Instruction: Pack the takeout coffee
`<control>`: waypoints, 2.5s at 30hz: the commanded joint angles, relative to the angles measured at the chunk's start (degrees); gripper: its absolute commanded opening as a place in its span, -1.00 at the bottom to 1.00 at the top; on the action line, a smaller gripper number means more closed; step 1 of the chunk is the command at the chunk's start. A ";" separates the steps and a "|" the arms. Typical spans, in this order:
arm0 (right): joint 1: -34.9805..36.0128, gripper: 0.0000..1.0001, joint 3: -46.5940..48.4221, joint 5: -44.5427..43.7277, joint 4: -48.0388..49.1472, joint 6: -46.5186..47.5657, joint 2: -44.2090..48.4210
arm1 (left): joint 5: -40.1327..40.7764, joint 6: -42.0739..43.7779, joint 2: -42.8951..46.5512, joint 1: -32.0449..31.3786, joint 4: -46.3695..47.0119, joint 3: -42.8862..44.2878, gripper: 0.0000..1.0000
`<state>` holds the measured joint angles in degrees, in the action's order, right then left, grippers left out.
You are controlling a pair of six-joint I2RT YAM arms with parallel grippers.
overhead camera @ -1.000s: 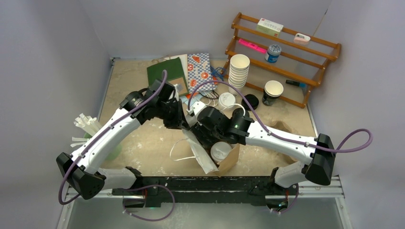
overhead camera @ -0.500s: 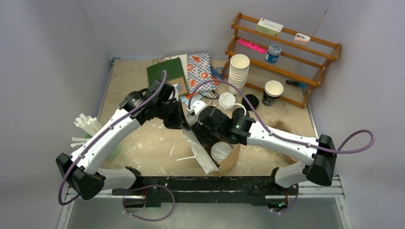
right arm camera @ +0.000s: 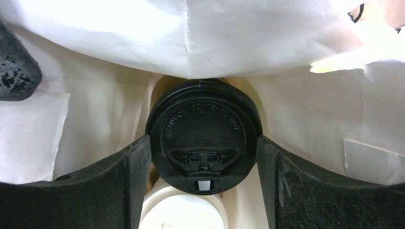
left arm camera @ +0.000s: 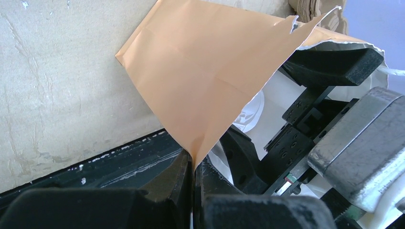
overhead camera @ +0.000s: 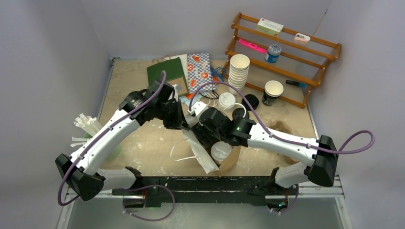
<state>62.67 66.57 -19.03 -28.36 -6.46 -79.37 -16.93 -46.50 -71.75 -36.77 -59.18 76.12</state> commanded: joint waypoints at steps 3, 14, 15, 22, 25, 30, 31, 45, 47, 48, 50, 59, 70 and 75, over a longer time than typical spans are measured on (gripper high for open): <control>0.07 -0.15 -0.98 -1.22 0.92 0.93 -0.29 | -0.12 0.01 0.21 -0.34 -2.76 -0.97 -1.00; 0.08 -0.13 2.76 1.24 -5.60 0.40 1.91 | -0.03 0.40 -0.38 -0.38 -2.52 -0.71 -1.00; 0.07 -0.13 2.84 1.34 -5.91 0.40 2.12 | -0.10 0.44 -0.49 -0.33 -2.52 -0.66 -1.00; 0.07 -0.13 4.25 2.00 -7.72 0.07 2.17 | 0.03 0.52 -0.49 -0.32 -2.60 -0.62 -1.00; 0.07 -0.13 5.08 2.92 -8.25 -0.30 1.98 | 0.29 0.53 -0.35 -0.33 -2.70 -0.61 -1.00; 0.08 -0.13 4.87 5.22 -9.04 -0.12 0.12 | 0.99 0.70 0.32 -0.38 -2.73 -0.49 -0.93; 0.04 -0.13 4.74 5.23 -9.04 -0.05 -0.24 | 1.17 0.83 0.44 -0.32 -2.78 -0.38 -0.87; 0.01 -0.13 3.12 7.36 -6.39 -0.13 -3.14 | 10.69 3.94 2.07 -0.33 -5.02 8.74 -0.21; 0.08 -0.13 2.60 7.34 -6.37 -0.05 -3.11 | 10.95 4.11 2.37 -0.33 -4.10 8.68 -0.21; 0.07 -0.13 2.34 7.34 -6.35 -0.05 -3.03 | 10.89 4.13 2.47 -0.32 -3.32 8.44 -0.21; 0.02 -0.12 1.50 7.48 -5.80 -0.05 -2.73 | 10.22 4.14 2.62 -0.33 -2.02 7.76 -0.21; 0.07 -0.12 1.29 7.34 -4.21 0.31 -5.18 | 11.22 5.44 2.85 -0.33 -1.32 8.92 -0.14; -0.01 -0.12 -2.05 7.61 -2.66 0.19 -5.53 | 13.05 3.80 6.25 -0.35 -0.46 6.26 -0.20; -0.10 -0.12 -3.67 7.73 -2.12 -0.26 -5.87 | 12.52 3.91 6.10 -0.35 -0.06 5.90 -0.22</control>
<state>62.54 66.02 -13.02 -26.85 -6.33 -83.72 -4.64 -42.44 -66.00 -36.91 -61.19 82.61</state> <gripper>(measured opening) 0.764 0.394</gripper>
